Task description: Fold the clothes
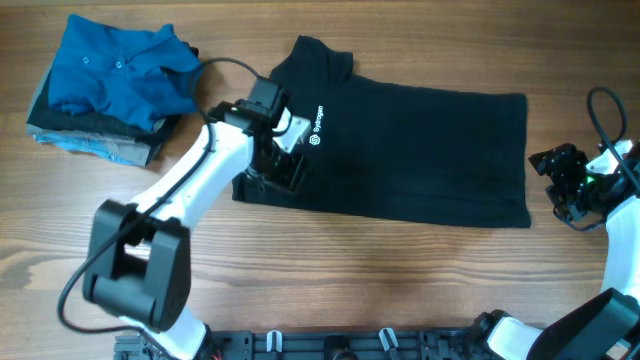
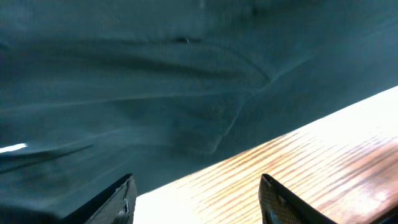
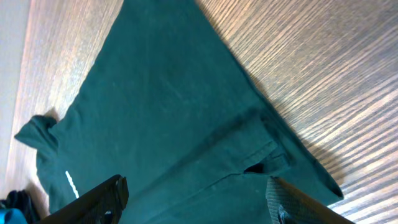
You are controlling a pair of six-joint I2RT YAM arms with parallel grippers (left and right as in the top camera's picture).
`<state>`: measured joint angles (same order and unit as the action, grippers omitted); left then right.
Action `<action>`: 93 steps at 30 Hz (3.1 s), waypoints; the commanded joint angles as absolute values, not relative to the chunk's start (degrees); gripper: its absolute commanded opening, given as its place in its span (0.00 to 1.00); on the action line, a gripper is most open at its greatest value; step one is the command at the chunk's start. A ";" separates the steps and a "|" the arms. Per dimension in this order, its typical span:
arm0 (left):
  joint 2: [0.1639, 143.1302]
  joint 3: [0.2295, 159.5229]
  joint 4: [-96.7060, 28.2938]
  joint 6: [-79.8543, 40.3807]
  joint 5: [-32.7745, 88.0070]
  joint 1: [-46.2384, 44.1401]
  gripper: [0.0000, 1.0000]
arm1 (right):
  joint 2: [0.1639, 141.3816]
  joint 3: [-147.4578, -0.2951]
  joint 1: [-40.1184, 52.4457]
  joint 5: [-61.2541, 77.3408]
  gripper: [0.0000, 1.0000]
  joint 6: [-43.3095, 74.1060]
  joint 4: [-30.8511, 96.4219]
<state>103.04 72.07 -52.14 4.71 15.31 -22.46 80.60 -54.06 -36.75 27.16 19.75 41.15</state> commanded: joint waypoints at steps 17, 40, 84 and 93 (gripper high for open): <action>110.39 68.45 -42.81 3.84 9.32 -27.88 0.39 | 80.25 -54.96 -36.82 29.87 0.76 17.80 41.28; 109.95 77.28 -32.56 8.78 0.56 -27.90 0.27 | 80.25 -54.96 -36.84 29.87 0.76 18.00 41.12; 109.62 80.71 -50.72 -4.19 5.30 -23.57 0.04 | 80.25 -54.96 -36.82 29.63 0.72 18.00 41.17; 110.93 67.37 -22.83 -4.97 5.17 -21.19 0.04 | 80.25 -54.96 -36.82 29.65 0.71 18.04 41.19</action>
